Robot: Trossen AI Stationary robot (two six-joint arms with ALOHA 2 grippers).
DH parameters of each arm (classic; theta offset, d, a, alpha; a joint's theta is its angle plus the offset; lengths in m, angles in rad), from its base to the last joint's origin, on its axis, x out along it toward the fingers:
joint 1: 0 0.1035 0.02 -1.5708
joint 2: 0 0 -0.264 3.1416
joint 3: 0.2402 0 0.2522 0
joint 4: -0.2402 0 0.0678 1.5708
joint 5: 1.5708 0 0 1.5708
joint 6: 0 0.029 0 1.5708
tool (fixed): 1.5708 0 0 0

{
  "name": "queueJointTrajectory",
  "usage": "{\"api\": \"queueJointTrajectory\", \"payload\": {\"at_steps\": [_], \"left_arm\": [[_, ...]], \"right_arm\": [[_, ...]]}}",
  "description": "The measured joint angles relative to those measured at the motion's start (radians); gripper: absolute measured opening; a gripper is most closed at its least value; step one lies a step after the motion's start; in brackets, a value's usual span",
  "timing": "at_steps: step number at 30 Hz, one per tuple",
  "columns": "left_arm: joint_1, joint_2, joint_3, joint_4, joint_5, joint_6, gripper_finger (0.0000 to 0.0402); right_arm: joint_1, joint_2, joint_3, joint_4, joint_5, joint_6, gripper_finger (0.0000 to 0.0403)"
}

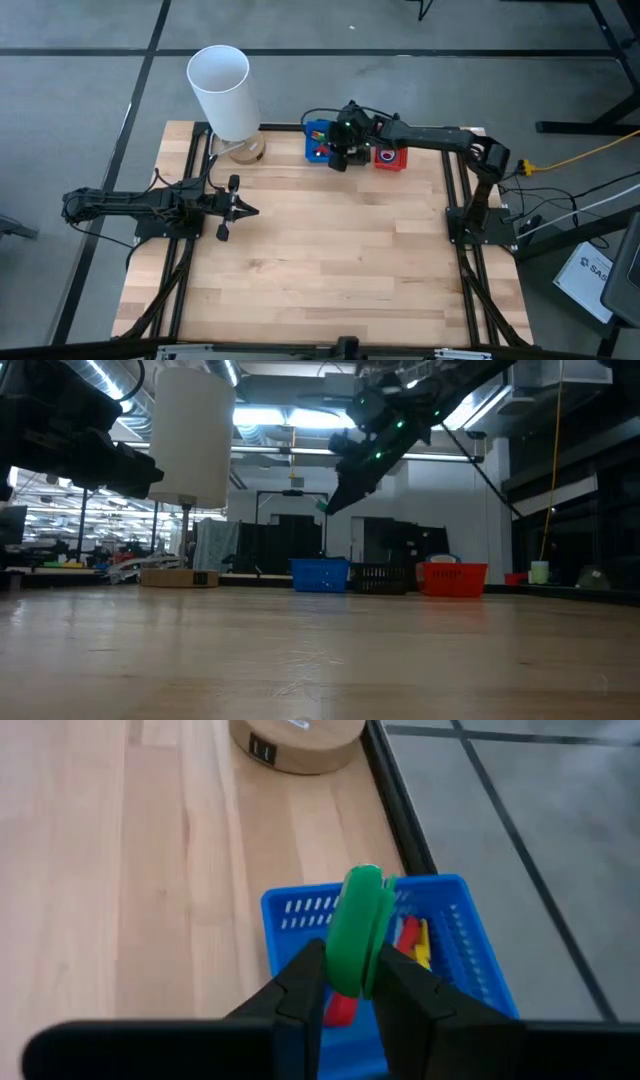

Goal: Pick and place Stapler, Stapler remover, tape
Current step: Put the green stapler into the blue bin, then return to Home Position

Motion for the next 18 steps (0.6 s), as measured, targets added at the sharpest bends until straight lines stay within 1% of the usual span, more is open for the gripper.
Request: {"api": "queueJointTrajectory", "payload": {"at_steps": [6, 10, 13, 18], "left_arm": [[0.0, 0.0, 0.0, 0.0, 0.0, 0.0, 0.0015], [0.0, 0.0, 0.0, 0.0, 0.0, 0.0, 0.0015], [0.0, 0.0, 0.0, 0.0, 0.0, 0.0, 0.0016], [0.0, 0.0, 0.0, 0.0, 0.0, 0.0, 0.0015]], "right_arm": [[-0.026, 0.101, 0.034, 0.01, -0.009, 0.0, 0.0073], [-0.037, 0.129, 0.073, 0.016, -0.009, 0.0, 0.0084], [-0.045, 0.134, 0.11, 0.011, -0.005, 0.002, 0.0112], [-0.067, 0.134, 0.187, -0.034, -0.004, 0.023, 0.0188]]}}
